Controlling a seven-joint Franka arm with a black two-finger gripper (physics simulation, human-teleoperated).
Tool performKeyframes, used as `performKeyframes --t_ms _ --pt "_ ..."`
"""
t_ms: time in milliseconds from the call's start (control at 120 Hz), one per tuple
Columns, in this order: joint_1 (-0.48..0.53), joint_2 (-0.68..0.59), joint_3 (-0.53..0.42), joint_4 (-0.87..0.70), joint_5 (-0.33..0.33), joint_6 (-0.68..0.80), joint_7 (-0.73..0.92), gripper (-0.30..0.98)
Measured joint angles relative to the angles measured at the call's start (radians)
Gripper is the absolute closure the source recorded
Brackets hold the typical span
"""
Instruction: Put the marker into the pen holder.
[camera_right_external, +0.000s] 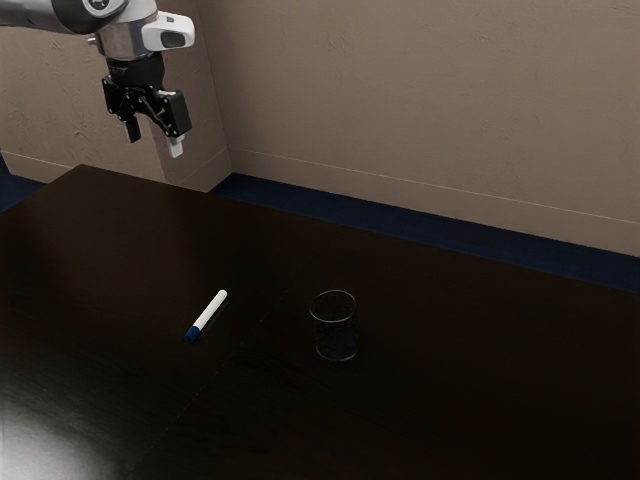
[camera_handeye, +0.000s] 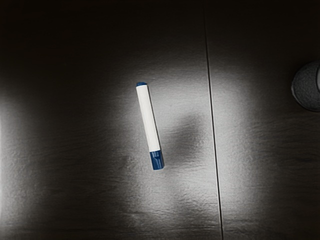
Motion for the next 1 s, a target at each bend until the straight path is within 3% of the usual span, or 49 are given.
performKeyframes --t_ms 450,633,758,883,1000 --pt "0.020 -0.006 -0.027 0.017 -0.013 0.000 -0.032 0.00" --pt "-0.122 0.051 -0.034 -0.007 -0.007 0.012 -0.063 0.00" --pt "0.055 0.192 -0.031 -0.028 0.021 0.045 -0.093 0.00" --pt "0.129 0.229 -0.031 -0.189 0.032 0.177 -0.107 0.00" --pt "0.167 0.311 -0.031 -0.222 0.023 0.309 -0.108 0.00"
